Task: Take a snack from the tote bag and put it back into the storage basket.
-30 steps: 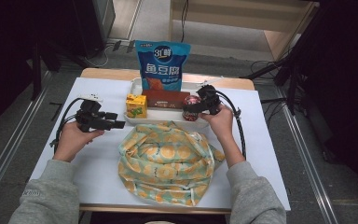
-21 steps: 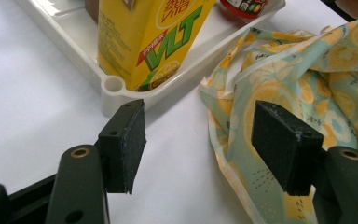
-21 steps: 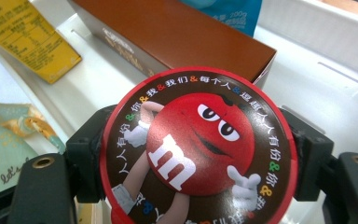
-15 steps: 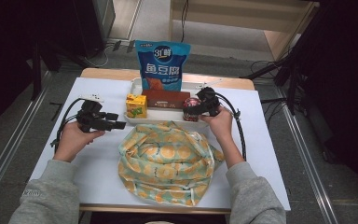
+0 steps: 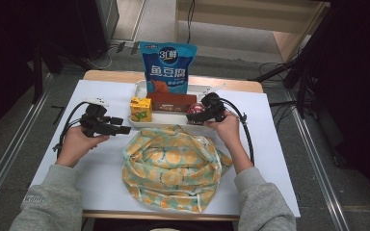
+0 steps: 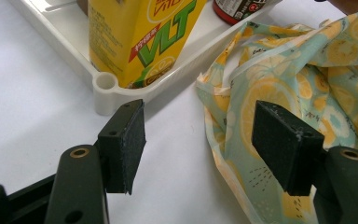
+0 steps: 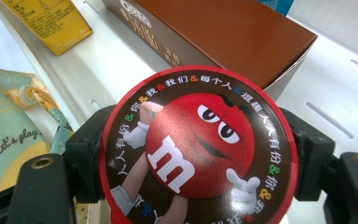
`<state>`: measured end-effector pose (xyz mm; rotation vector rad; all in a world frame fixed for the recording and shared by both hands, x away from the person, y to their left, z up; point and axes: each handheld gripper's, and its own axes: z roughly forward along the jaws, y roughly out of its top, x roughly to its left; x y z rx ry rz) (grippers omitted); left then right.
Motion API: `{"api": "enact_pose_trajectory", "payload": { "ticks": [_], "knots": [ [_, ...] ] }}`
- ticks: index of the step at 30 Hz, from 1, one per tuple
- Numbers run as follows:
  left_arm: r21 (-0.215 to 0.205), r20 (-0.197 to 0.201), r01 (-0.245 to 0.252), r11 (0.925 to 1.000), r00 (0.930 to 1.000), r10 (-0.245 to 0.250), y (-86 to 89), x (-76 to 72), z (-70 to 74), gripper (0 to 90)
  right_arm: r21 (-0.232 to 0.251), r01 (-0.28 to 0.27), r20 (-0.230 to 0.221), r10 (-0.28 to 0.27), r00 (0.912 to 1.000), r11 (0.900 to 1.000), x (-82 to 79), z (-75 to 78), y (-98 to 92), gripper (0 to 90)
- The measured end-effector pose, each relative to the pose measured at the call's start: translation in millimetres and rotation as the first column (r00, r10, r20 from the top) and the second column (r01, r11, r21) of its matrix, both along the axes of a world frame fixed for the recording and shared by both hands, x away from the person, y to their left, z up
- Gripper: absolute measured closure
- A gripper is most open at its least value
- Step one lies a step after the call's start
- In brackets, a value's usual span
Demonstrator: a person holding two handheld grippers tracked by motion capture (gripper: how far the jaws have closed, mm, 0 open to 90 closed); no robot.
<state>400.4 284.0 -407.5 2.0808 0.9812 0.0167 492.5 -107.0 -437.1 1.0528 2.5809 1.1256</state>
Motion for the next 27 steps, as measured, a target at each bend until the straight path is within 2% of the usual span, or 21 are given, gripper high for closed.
{"api": "enact_pose_trajectory", "payload": {
  "ticks": [4,6,13,16,19,27],
  "knots": [
    [0.003,-0.001,0.001,1.0000,1.0000,-0.001,-0.2,0.2,-0.2,35.4,0.004,-0.015,-0.010,0.016,0.9998,1.000,-0.2,-1.1,-0.5,23.2],
    [0.004,-0.001,0.005,1.0000,1.0000,-0.005,-0.2,0.3,-0.4,35.4,0.009,-0.019,-0.037,0.019,0.9991,1.000,0.8,-2.8,-0.5,21.5],
    [-0.001,-0.001,-0.002,1.0000,1.0000,0.002,0.6,0.0,0.2,35.3,0.028,-0.011,-0.047,0.012,0.9988,1.000,1.5,-2.8,-0.4,20.1],
    [-0.002,-0.003,-0.003,1.0000,1.0000,0.003,0.8,0.0,0.3,35.2,0.039,-0.005,-0.038,0.007,0.9993,0.999,0.6,1.0,-0.8,20.0],
    [0.000,-0.002,-0.001,1.0000,1.0000,0.001,0.2,-0.2,0.1,35.2,0.078,0.008,-0.025,-0.006,0.9997,0.997,-1.1,9.0,-4.3,20.0],
    [0.006,0.004,-0.003,1.0000,1.0000,0.003,1.0,-0.1,0.8,35.2,0.094,0.029,0.023,-0.032,0.9992,0.995,-11.4,28.8,-11.4,24.0]
  ]
}}
